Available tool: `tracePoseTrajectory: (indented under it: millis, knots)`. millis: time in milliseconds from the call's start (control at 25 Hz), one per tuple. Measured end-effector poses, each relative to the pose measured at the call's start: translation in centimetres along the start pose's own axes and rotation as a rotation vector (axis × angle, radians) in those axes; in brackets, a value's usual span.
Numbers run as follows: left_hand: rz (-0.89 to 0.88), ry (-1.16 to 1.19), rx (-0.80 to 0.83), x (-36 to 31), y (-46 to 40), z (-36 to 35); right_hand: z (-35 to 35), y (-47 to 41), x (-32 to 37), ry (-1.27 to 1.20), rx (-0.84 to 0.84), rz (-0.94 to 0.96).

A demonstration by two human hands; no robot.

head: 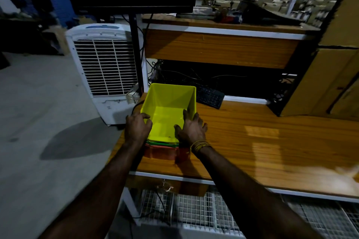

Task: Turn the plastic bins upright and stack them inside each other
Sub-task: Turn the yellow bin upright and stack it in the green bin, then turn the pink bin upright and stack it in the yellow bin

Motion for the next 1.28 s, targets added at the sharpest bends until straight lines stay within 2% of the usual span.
tracePoseTrajectory:
  millis: [160,280,560,720,880,1120,1280]
  knots:
    - [0.000,-0.100,-0.046,-0.3,0.1,0.0,-0.1,-0.4,-0.7,-0.036,0.082,0.064]
    - [-0.023,-0.141,-0.067,-3.6,0.5,-0.7,0.9,-0.2,-2.7,-0.148,0.016,0.081]
    - [-0.379,-0.008,0.085,-17.6,3.1,-7.7,3.8,2.8,-11.3,-0.178,-0.154,-0.042]
    - [-0.511,-0.002,0.179,-24.1,5.4,-13.4,6.3,5.4,-19.1,-0.210,-0.231,-0.169]
    - [-0.550,-0.021,0.293,-30.6,8.1,-19.5,8.5,8.5,-27.3,-0.263,-0.305,-0.283]
    - [-0.647,-0.019,0.385,-43.7,12.0,-29.5,13.4,12.4,-43.2,-0.303,-0.426,-0.462]
    - [-0.694,-0.030,0.503,-54.6,14.9,-37.5,18.4,15.7,-55.5,-0.331,-0.538,-0.553]
Point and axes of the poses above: each hand's wrist, its own y-axis away from the middle knuckle, its own z-axis out of the back of the hand, x = y × z, the point moved 5 cm from there along -y, towards the middle knuckle, and after that the axes turned 12 degrees about x, right-handed, at the moved point
